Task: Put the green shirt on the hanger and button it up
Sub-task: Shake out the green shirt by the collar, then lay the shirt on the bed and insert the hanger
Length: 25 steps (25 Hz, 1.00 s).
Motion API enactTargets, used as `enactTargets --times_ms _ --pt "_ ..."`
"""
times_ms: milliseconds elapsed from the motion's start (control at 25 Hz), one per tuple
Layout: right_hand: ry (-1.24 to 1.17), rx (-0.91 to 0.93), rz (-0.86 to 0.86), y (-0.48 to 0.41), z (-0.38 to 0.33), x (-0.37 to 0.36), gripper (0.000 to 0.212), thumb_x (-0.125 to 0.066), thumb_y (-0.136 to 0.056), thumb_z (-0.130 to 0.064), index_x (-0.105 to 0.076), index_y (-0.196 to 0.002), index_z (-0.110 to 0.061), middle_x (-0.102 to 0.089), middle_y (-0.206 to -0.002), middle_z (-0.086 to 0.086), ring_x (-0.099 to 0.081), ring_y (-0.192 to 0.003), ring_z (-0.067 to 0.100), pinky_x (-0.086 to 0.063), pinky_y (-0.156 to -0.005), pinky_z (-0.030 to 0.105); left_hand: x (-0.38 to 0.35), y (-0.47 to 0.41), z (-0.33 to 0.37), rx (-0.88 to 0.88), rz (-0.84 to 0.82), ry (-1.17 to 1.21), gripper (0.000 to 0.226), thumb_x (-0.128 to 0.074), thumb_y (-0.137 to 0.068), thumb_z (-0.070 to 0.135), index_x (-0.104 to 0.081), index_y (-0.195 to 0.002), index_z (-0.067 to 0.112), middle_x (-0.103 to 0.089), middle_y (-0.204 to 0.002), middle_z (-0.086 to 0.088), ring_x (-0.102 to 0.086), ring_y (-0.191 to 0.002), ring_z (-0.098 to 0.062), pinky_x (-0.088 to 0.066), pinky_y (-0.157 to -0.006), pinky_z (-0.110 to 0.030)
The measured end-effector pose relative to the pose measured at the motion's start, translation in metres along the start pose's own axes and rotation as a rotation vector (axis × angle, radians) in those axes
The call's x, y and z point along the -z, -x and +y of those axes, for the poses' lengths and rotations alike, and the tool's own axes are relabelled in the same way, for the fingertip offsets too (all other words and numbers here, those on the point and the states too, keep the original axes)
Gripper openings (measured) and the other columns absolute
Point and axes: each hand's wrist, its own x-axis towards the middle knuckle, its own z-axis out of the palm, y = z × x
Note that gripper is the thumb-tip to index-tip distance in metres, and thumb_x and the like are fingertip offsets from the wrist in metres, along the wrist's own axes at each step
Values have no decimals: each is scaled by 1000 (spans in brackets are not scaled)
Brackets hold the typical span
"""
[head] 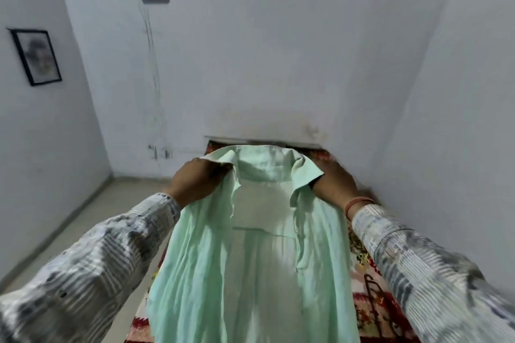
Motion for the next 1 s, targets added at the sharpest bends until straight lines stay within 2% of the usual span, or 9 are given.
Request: enactTargets --times_ms 120,280,480,560,640,720,760,880,1000 --pt "9 -128 -140 -85 53 -128 32 -57 -101 -36 -71 -129 -32 -77 -122 11 -73 -109 38 -60 -87 44 -125 -68 -62 135 -127 75 55 -51 -104 57 -73 -131 14 -75 -129 -23 -71 -115 -45 -55 -88 -44" --pt "20 -225 -259 -170 116 -283 26 -63 -94 -21 -79 -114 -26 -79 -110 12 -73 -102 39 -61 -81 45 -278 -135 -131 253 -209 105 28 -70 -100 39 -84 -105 16 -80 -102 -19 -75 -95 -43 -48 -70 -39" --pt "-191 -529 -338 -221 199 -477 22 -64 -94 -16 -71 -75 -8 -76 -92 20 -70 -87 39 -48 -70 34 -461 -171 -205 470 -323 236 39 -56 -75 34 -85 -94 16 -82 -90 -21 -76 -89 -46 -48 -65 -38" --pt "-375 -685 -346 -226 228 -541 20 -62 -94 -23 -72 -82 -11 -78 -94 13 -72 -86 35 -60 -78 42 -513 -172 -223 573 -349 356 40 -58 -70 30 -83 -93 10 -81 -90 -23 -76 -87 -46 -51 -68 -38" --pt "-695 -874 -351 -230 235 -582 21 -62 -101 -33 -74 -115 -23 -77 -114 5 -73 -95 28 -63 -92 52 -554 -169 -237 656 -357 492 41 -67 -78 20 -80 -115 12 -83 -100 -17 -78 -90 -40 -63 -79 -47" --pt "-933 -1059 -370 -228 240 -620 47 -57 -105 -39 -47 -151 -33 -67 -131 3 -69 -108 27 -59 -99 51 -596 -157 -256 754 -421 540 51 -66 -91 11 -66 -142 19 -79 -117 -13 -77 -103 -36 -64 -91 -51" --pt "-949 -1117 -365 -224 241 -636 55 -57 -102 -44 -39 -154 -36 -65 -133 4 -67 -110 29 -57 -100 51 -615 -148 -265 806 -452 543 54 -63 -92 12 -62 -145 20 -78 -120 -15 -76 -106 -38 -64 -93 -53" --pt "-884 -1179 -254 -193 263 -687 54 -59 -83 -50 -49 -133 -35 -71 -122 11 -65 -92 26 -58 -85 46 -653 -110 -290 924 -486 598 61 -61 -80 19 -59 -140 25 -79 -103 -19 -78 -95 -46 -65 -84 -62" --pt "-1017 -1286 -210 -167 250 -665 43 -62 -94 -29 -47 -134 -32 -57 -91 4 -53 -68 18 -46 -62 33 -628 -98 -272 980 -461 630 49 -67 -87 14 -59 -134 25 -76 -86 -15 -76 -73 -41 -66 -76 -63"
